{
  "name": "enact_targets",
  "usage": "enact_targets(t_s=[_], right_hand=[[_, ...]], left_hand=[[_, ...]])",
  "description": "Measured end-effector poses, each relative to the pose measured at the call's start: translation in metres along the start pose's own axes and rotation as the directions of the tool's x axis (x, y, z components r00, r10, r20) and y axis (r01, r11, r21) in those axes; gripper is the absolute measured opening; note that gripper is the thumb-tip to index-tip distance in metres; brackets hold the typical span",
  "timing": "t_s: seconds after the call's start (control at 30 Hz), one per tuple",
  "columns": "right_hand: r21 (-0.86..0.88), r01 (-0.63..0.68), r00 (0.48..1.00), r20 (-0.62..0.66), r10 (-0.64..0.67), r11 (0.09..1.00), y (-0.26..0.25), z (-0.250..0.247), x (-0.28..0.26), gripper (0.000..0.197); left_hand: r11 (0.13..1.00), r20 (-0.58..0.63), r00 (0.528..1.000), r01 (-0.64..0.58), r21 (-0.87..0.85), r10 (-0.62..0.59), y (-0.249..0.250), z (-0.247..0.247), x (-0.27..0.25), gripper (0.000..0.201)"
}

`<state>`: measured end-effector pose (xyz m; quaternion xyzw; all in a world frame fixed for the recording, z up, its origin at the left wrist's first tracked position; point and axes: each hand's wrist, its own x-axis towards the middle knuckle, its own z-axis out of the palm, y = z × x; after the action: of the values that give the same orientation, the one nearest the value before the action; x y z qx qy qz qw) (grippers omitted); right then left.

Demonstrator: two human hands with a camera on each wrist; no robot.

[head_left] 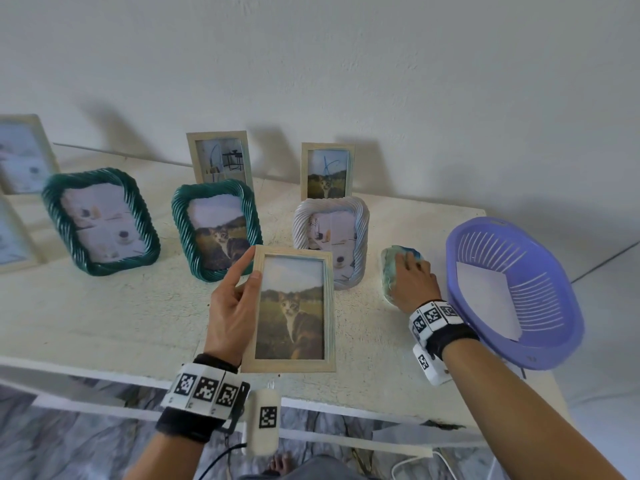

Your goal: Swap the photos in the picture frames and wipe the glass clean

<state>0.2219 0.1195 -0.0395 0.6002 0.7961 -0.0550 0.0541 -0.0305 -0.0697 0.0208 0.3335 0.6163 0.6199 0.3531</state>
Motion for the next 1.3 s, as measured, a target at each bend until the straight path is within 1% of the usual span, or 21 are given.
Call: enact_targets(t_s=[0.07, 0.13, 0.2, 0.23, 0.3, 0.33, 0.37, 0.43, 0.5, 0.53, 0.57, 0.63, 0.67, 0.73, 0.77, 0.83, 0.9, 1.0, 1.07, 1.2, 1.3], right_hand=[[0.198, 0.033, 0.999, -0.041, -0.026, 0.980, 0.000, -0.011, -0.006, 0.058], [0.336, 0.118, 0.983, -0.173, -0.062, 0.934, -0.008, -0.025, -0.025, 0.048], [0.522, 0.184, 0.967, -0.250, -0.056, 0.833, -0.021, -0.038, -0.054, 0.037], [0.666, 0.180, 0.975, -0.220, -0.040, 0.724, -0.030, -0.045, -0.070, 0.033], [0.929, 0.077, 0.996, -0.056, -0.068, 0.362, -0.048, -0.059, -0.100, 0.030], [0.984, -0.018, 0.992, 0.039, -0.117, 0.176, -0.055, -0.065, -0.111, 0.031], [0.994, -0.101, 0.980, 0.106, -0.168, 0.035, -0.060, -0.069, -0.120, 0.034], [0.968, -0.190, 0.966, 0.154, -0.209, -0.165, -0.066, -0.070, -0.130, 0.036], [0.932, -0.191, 0.970, 0.133, -0.202, -0.307, -0.069, -0.070, -0.135, 0.036], [0.918, -0.174, 0.974, 0.108, -0.198, -0.356, -0.069, -0.071, -0.137, 0.037], [0.914, -0.149, 0.977, 0.077, -0.198, -0.378, -0.070, -0.074, -0.139, 0.036], [0.943, -0.064, 0.978, -0.006, -0.210, -0.326, -0.073, -0.077, -0.145, 0.031], [0.959, -0.014, 0.972, -0.054, -0.230, -0.283, -0.075, -0.078, -0.148, 0.030], [0.980, 0.115, 0.947, -0.158, -0.279, -0.165, -0.079, -0.078, -0.153, 0.029], [0.978, 0.194, 0.934, -0.206, -0.293, -0.072, -0.081, -0.078, -0.155, 0.029], [0.949, 0.299, 0.920, -0.260, -0.294, 0.099, -0.085, -0.077, -0.156, 0.031], [0.927, 0.324, 0.923, -0.266, -0.278, 0.188, -0.087, -0.075, -0.157, 0.039], [0.892, 0.347, 0.928, -0.282, -0.244, 0.288, -0.083, -0.071, -0.155, 0.045], [0.810, 0.416, 0.909, -0.353, -0.222, 0.413, -0.078, -0.071, -0.154, 0.045], [0.540, 0.525, 0.822, -0.523, -0.226, 0.658, -0.067, -0.077, -0.151, 0.037], [0.300, 0.504, 0.752, -0.613, -0.242, 0.810, -0.060, -0.083, -0.152, 0.023]], left_hand=[[1.000, 0.000, 1.000, -0.013, -0.014, 0.013, 0.002, 0.004, 0.000, 0.039], [0.999, 0.004, 1.000, -0.026, -0.026, 0.026, 0.006, 0.008, -0.001, 0.039], [0.998, 0.012, 0.999, -0.037, -0.042, 0.038, 0.011, 0.012, -0.003, 0.037], [0.998, 0.019, 0.999, -0.042, -0.051, 0.043, 0.014, 0.015, -0.003, 0.035], [0.996, 0.040, 0.998, -0.042, -0.074, 0.045, 0.017, 0.020, -0.004, 0.027], [0.996, 0.041, 0.998, -0.035, -0.076, 0.038, 0.020, 0.024, -0.005, 0.022], [0.997, 0.033, 0.999, -0.025, -0.074, 0.028, 0.022, 0.028, -0.006, 0.018], [0.996, 0.044, 0.999, 0.012, -0.090, -0.008, 0.026, 0.037, -0.009, 0.014], [0.995, 0.066, 0.997, 0.054, -0.085, -0.049, 0.026, 0.042, -0.011, 0.017], [0.993, 0.094, 0.993, 0.085, -0.081, -0.077, 0.025, 0.043, -0.012, 0.026], [0.991, 0.144, 0.983, 0.120, -0.053, -0.111, 0.024, 0.044, -0.013, 0.045], [0.984, 0.299, 0.937, 0.175, 0.044, -0.180, 0.023, 0.046, -0.017, 0.092], [0.980, 0.381, 0.904, 0.192, 0.049, -0.196, 0.026, 0.047, -0.021, 0.103], [0.979, 0.500, 0.846, 0.205, 0.022, -0.188, 0.030, 0.051, -0.025, 0.096], [0.976, 0.528, 0.827, 0.217, 0.016, -0.192, 0.033, 0.052, -0.026, 0.090], [0.961, 0.544, 0.810, 0.274, -0.025, -0.217, 0.033, 0.053, -0.026, 0.096], [0.931, 0.557, 0.798, 0.346, -0.113, -0.228, 0.035, 0.053, -0.026, 0.103], [0.916, 0.554, 0.795, 0.378, -0.133, -0.248, 0.037, 0.053, -0.027, 0.110], [0.933, 0.532, 0.810, 0.346, -0.098, -0.245, 0.036, 0.053, -0.027, 0.110], [0.948, 0.485, 0.837, 0.315, -0.048, -0.253, 0.038, 0.052, -0.026, 0.099], [0.952, 0.494, 0.831, 0.306, -0.021, -0.257, 0.040, 0.054, -0.027, 0.087]])
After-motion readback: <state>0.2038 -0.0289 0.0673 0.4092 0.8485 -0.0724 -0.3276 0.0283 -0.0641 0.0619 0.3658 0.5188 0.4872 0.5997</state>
